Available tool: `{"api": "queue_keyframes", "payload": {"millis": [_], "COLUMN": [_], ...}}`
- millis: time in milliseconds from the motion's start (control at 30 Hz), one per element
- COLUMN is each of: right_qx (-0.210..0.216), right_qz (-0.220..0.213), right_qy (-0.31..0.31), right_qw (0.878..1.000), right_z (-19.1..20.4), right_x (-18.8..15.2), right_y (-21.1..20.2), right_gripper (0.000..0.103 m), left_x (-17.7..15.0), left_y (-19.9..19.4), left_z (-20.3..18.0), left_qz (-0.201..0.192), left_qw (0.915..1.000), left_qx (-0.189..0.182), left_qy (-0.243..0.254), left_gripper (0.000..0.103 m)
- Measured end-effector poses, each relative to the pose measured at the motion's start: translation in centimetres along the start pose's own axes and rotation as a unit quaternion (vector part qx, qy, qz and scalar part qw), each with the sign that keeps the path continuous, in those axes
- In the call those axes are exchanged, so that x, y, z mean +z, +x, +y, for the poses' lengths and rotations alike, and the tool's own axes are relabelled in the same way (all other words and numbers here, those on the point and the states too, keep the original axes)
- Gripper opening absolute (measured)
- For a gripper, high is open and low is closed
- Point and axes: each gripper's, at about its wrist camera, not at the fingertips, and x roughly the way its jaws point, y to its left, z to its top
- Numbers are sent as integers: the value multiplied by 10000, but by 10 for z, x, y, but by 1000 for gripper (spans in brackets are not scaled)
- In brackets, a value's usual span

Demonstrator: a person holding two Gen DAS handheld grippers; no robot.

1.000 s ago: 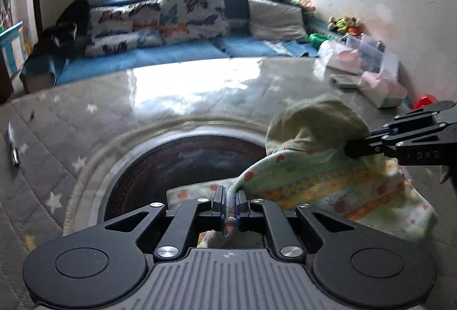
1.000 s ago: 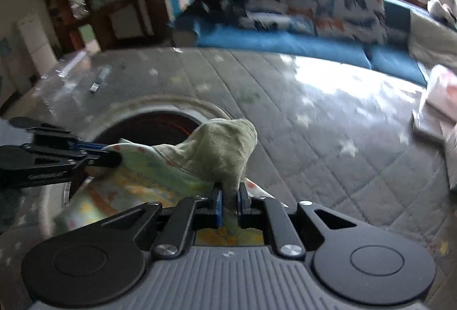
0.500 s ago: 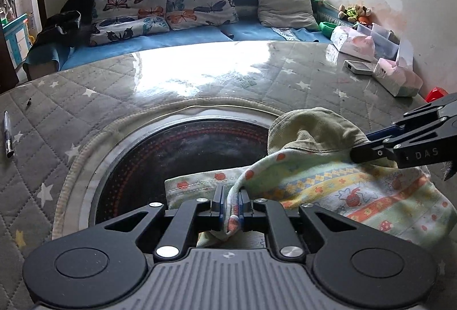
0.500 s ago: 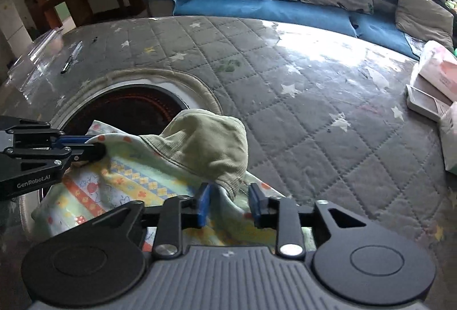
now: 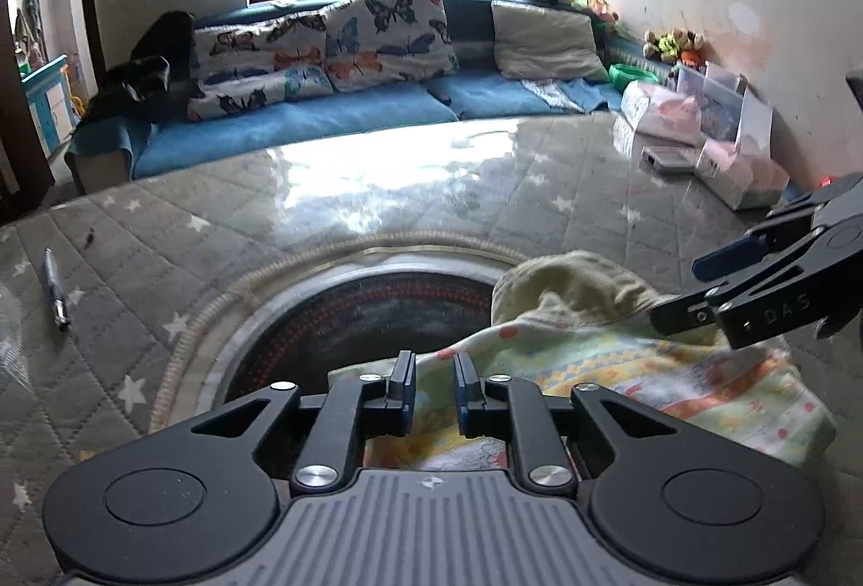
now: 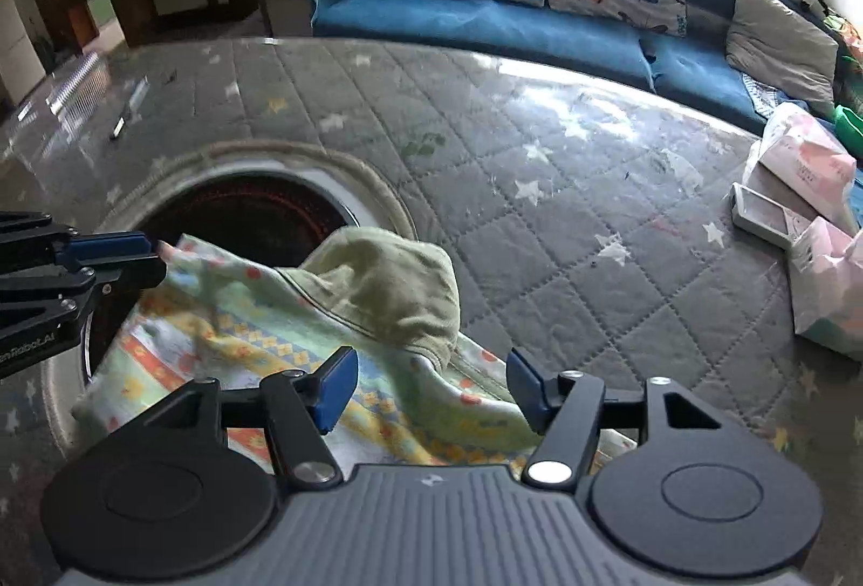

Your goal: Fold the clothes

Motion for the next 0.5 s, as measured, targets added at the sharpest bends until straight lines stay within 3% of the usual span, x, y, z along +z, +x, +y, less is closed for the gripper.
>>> {"api": "queue_keyframes", "payload": {"millis": [200,500], "right_qx": [85,-49], "right_qz": [-508,-901], "right_qy": [-36,-273], "right_qw": [9987,9955], "right_z": [2,16], "right_x": [-20,-93], "right_y": [-33,-53], "right_gripper": [68,68], "left_x": [-16,-42], "left_y": [-13,-27], "left_z": [-17,-39], "left_qz": [-53,-90], "left_qw": [9997,9988], "left_qx": [-209,-451], "left_qy": [67,176], "left_gripper": [20,20]}}
